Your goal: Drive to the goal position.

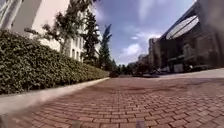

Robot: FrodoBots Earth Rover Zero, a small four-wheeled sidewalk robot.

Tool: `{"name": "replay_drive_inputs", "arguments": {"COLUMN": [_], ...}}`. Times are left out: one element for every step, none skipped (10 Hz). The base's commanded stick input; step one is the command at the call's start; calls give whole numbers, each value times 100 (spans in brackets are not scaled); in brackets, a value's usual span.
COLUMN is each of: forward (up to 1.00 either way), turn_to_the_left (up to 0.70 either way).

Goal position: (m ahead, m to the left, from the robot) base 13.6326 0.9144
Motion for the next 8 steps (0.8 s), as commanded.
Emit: {"name": "replay_drive_inputs", "arguments": {"forward": [70, 70, 70, 70, 70, 70, 70, 70], "turn_to_the_left": [0, 0, 0, 0, 0, 0, 0, 0]}}
